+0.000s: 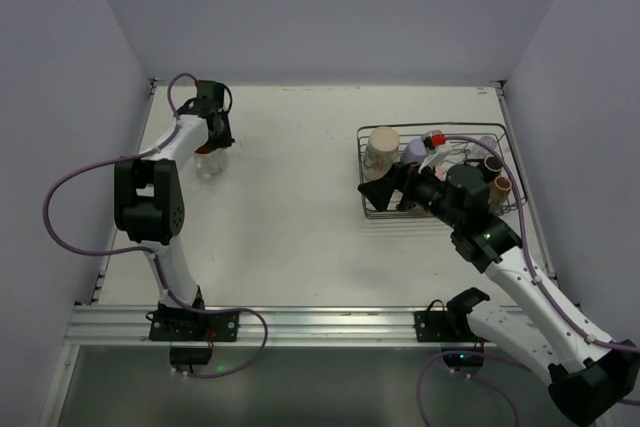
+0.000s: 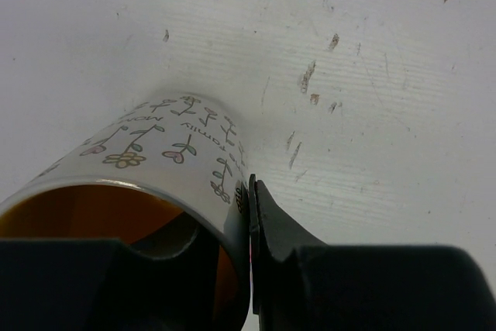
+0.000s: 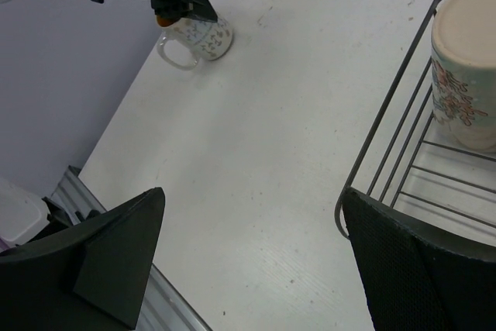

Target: Unload the cups from the dish rack

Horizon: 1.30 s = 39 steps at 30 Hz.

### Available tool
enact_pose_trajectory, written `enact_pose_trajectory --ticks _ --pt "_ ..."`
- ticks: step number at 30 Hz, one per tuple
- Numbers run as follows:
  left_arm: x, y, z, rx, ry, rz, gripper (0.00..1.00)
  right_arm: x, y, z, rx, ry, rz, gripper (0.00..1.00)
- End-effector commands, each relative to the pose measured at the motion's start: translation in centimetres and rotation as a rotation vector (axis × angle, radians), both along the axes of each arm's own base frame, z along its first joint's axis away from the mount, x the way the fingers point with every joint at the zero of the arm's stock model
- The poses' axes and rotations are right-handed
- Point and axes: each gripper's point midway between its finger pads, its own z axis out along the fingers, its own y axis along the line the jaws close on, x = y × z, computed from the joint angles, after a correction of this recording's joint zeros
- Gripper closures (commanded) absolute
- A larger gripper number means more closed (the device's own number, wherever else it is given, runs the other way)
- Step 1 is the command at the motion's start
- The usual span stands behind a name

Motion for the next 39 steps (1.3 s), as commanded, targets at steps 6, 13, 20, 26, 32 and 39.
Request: enact_pose_trajectory --ticks 6,13,20,26,32,39 --pt "2.5 0.9 4.1 0.044 -0.132 -0.005 0.52 0.5 -0.6 -0.2 -0.064 -0.006 -0.028 0.01" --pt "2.7 0.0 9.1 -0.011 -0.241 -0.016 0.24 1.4 -1.8 1.3 -0.095 -0.037 -0.102 0.01" --pt "1.3 -3.3 20.8 -0.156 -0.513 -0.105 0.06 4.7 -3.6 1.6 -0.237 -0.028 -0.233 0.01" --pt "-5.7 -12.6 23.7 -0.415 -0.642 -0.395 0.02 8.5 -5.3 0.7 -0.442 -0.015 -0.337 0.01" --pt "-14.5 -19.8 21.6 -0.601 -0.628 -0.687 0.00 11.5 -4.6 -0.8 -0.548 0.024 -0.247 0.01" --pt "-19.5 -19.2 22.6 -0.586 -0.712 -0.845 0.00 13.8 -4.8 -3.2 -0.606 0.091 -0.192 0.01"
